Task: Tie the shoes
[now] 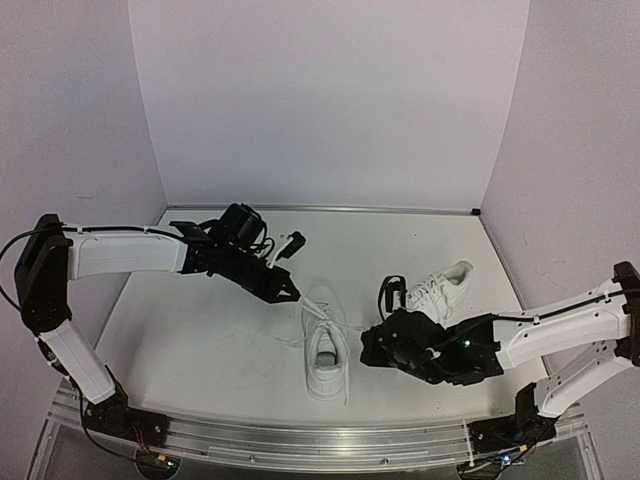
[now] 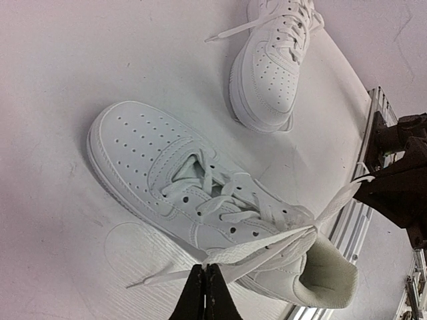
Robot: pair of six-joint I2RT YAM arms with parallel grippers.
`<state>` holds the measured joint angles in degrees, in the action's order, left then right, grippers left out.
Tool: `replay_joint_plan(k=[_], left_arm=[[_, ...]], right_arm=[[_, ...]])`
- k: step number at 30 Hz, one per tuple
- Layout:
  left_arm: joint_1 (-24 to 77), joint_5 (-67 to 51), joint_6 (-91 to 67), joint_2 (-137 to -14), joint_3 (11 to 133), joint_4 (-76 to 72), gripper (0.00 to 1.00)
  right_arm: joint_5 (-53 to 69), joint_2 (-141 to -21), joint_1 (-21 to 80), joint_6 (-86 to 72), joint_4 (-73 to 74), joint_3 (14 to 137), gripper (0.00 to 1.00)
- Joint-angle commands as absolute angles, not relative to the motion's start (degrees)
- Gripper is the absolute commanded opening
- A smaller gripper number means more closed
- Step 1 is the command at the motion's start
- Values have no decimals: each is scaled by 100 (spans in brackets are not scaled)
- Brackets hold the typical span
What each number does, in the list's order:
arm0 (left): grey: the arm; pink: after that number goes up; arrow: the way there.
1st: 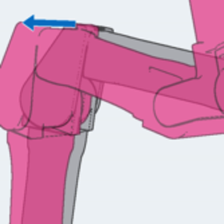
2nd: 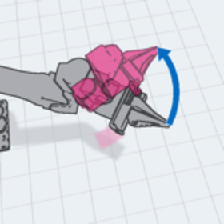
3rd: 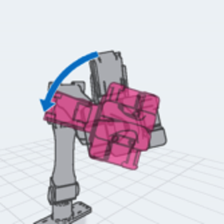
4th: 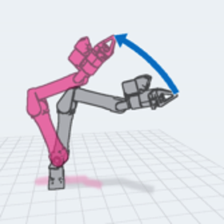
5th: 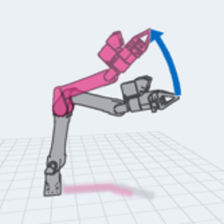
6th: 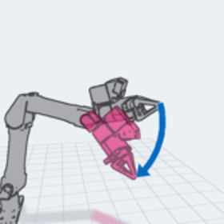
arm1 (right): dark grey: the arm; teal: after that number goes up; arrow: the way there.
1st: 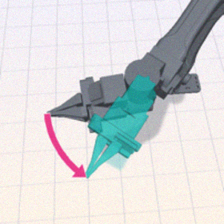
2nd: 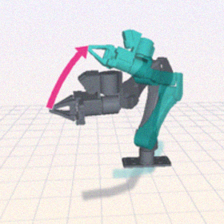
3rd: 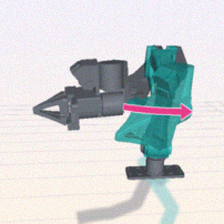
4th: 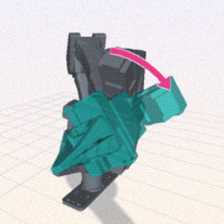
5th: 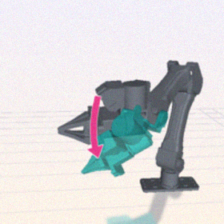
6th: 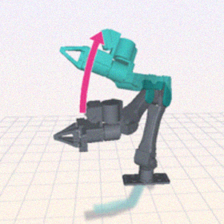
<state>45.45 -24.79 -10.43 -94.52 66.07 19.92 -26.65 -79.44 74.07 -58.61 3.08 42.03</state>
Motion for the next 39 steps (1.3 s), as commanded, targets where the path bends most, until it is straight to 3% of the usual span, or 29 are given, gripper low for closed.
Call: replay_joint_plan(k=[1, 25, 39], left_arm=[[4397, -2180, -1089, -9212, 6544, 1880, 0], [4307, -2812, -1169, -9326, 6109, 1492, 0], [4299, -2015, -1540, -9100, 5769, 1189, 0]], right_arm=[[-2912, -7767, 7358, -5946, 540, 4050, 0], [-1699, -10082, 7356, -5120, -946, 5130, 0], [-2587, -8328, 7322, -5239, -46, 4213, 0]])
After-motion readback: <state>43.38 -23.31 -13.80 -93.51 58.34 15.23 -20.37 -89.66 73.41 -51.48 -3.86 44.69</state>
